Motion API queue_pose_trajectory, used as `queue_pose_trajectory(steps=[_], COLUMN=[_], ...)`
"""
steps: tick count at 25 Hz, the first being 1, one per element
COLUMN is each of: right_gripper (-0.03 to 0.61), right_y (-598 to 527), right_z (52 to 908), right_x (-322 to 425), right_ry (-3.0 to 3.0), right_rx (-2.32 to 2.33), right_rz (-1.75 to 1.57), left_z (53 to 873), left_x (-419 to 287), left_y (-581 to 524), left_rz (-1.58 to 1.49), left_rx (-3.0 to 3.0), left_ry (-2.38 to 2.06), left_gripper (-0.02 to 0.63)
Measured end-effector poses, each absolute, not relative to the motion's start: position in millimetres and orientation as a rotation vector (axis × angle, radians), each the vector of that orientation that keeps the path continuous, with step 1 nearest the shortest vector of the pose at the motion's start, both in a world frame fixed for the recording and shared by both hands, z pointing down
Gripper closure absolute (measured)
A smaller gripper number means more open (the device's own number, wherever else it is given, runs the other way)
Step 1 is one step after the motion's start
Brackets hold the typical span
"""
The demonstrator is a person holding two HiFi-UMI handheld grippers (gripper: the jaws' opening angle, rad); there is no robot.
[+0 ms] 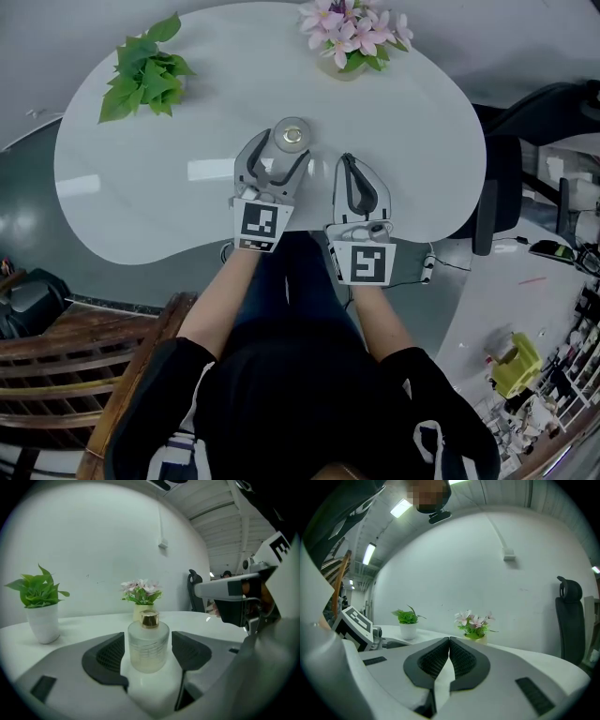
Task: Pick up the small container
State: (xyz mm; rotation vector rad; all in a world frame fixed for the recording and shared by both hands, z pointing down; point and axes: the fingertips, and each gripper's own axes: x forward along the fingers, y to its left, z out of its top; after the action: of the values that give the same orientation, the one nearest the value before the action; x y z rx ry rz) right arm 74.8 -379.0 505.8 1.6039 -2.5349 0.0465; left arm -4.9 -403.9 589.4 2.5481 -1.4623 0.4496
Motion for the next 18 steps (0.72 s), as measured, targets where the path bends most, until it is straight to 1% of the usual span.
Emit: queue_pose_trajectory(steps=[18], right_gripper=[0.555], right_y=[-385.7], right_z=[532.2], right_x=[74.3], right_ry=[-2.481], right_rx=[1.498], right_rz=[0.097], left_z=[599.0], left_x=[10.7], left_y=[-426.9], left_rz=[0.460], left_rx=[2.554], left_ry=[-1.404], left_gripper=[0.291])
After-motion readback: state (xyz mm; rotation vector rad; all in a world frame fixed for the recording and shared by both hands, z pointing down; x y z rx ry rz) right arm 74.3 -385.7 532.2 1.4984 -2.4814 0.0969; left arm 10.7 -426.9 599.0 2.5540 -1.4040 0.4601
